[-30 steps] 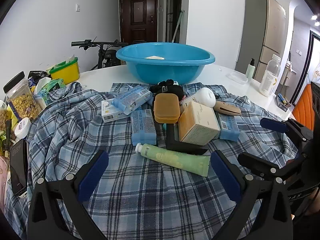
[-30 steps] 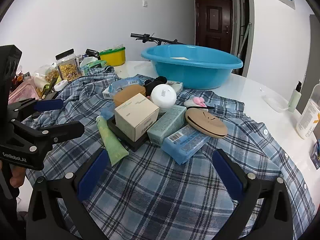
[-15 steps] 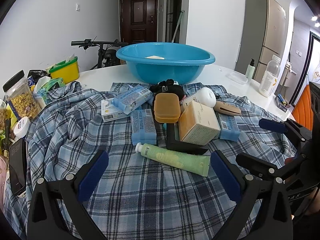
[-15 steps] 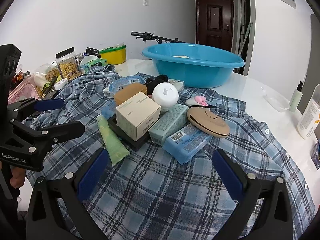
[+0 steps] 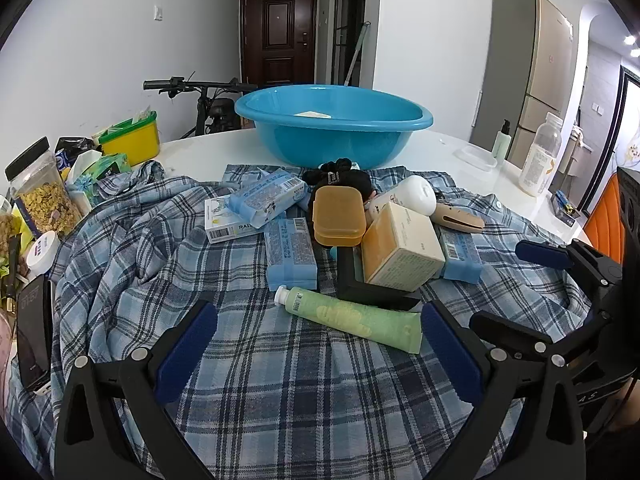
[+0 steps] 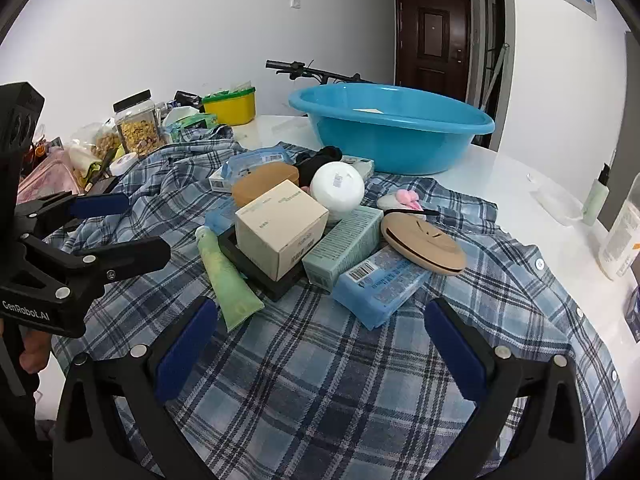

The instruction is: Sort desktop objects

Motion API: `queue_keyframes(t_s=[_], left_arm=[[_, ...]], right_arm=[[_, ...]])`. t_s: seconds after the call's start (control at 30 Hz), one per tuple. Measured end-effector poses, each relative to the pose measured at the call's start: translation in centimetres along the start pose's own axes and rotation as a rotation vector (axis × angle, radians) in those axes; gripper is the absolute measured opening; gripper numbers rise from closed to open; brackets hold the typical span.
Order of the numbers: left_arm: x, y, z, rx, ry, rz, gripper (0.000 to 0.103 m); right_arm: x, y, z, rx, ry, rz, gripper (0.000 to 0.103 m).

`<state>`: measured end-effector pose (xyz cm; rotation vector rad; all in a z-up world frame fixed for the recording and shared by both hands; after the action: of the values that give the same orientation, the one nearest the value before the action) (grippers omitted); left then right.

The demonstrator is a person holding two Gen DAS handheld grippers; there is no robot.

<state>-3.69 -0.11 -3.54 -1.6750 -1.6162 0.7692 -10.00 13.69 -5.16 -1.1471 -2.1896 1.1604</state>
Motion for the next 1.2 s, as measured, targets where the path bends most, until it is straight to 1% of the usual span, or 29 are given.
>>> queue_keyframes(t_s=[0.1,0.2,0.3,0.4,0.5,0.57,0.67,0.73,0.8,0.93,0.97,1.0,1.03,1.07,1.1,1.2], left_arm=[[-0.1,0.0,0.1,-0.001,0.003,-0.002,0.103],[-0.3,-0.1,0.2,0.000,0.004,-0.004,0.103],[-0.9,-0.3,0.1,0.006,0.005,-0.014,0.103],[-1.6,-0.2,0.1,0.010,0.005,-0.029,0.103],[-2.5,0.0,0.1,0.006,0.003,-0.042,0.103],[-3.1,0.1,0.2,0.003,0.001,-0.052,0.103],[-3.9,0.3,0.2,0.003,0.003,-0.069,0.103],[-4.5,0.4,0.2,0.005,0.005,-0.080,0.103],[-5.0,0.5,0.2,0.006,0.007,-0.088,0.103],[-5.9,0.7,0.2,0.005,0.009,-0.106,0.103],[-6.1,0.8,0.1,0.005,0.008,-0.107,0.103],[-6.3,0.8,0.1,0.005,0.007,-0.108,0.103],[-6.5,0.9,0.0,0.006,0.006,-0.111,0.103],[-6.7,1.0,0.0,0.007,0.005,-0.113,0.103],[-6.8,1.0,0.0,0.010,0.006,-0.116,0.103],[-7.1,1.0,0.0,0.013,0.005,-0.118,0.103]], right_arm=[[0.0,-0.2,0.2,-0.002,0.017,-0.003,0.103],[-0.1,-0.6,0.2,0.004,0.013,-0.001,0.103],[-0.3,-1.1,0.0,0.024,-0.007,0.004,0.103],[-0.6,-2.0,-0.2,0.054,-0.049,0.008,0.103],[-0.8,-2.9,0.4,0.065,-0.069,-0.005,0.103],[-0.7,-3.3,1.3,0.056,-0.081,0.007,0.103],[-0.5,-3.5,2.8,0.034,-0.109,0.059,0.103],[-0.7,-3.6,3.8,0.009,-0.115,0.094,0.103],[-1.3,-3.8,4.5,0.010,-0.142,0.118,0.103],[-1.9,-3.9,6.4,-0.019,-0.120,0.128,0.103],[-2.0,-3.7,6.8,-0.030,-0.112,0.129,0.100],[-2.0,-3.5,7.0,-0.031,-0.111,0.130,0.090],[-2.1,-3.3,7.3,-0.030,-0.119,0.131,0.084],[-2.0,-3.1,7.4,-0.028,-0.125,0.134,0.068],[-1.9,-3.0,7.4,-0.021,-0.125,0.143,0.062],[-1.4,-2.9,7.1,0.000,-0.147,0.167,0.062]])
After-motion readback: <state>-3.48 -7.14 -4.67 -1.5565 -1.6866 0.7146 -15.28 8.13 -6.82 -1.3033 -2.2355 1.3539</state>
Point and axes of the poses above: each gripper's, at about its wrist camera, not at the fingertips, and z roughly the way its jaws point, x to its right, y to its underside, the point moved 5 cm from there along z, roughly the way its jaws point, and after that the axes turned 6 degrees about x, right-handed, at the moved point
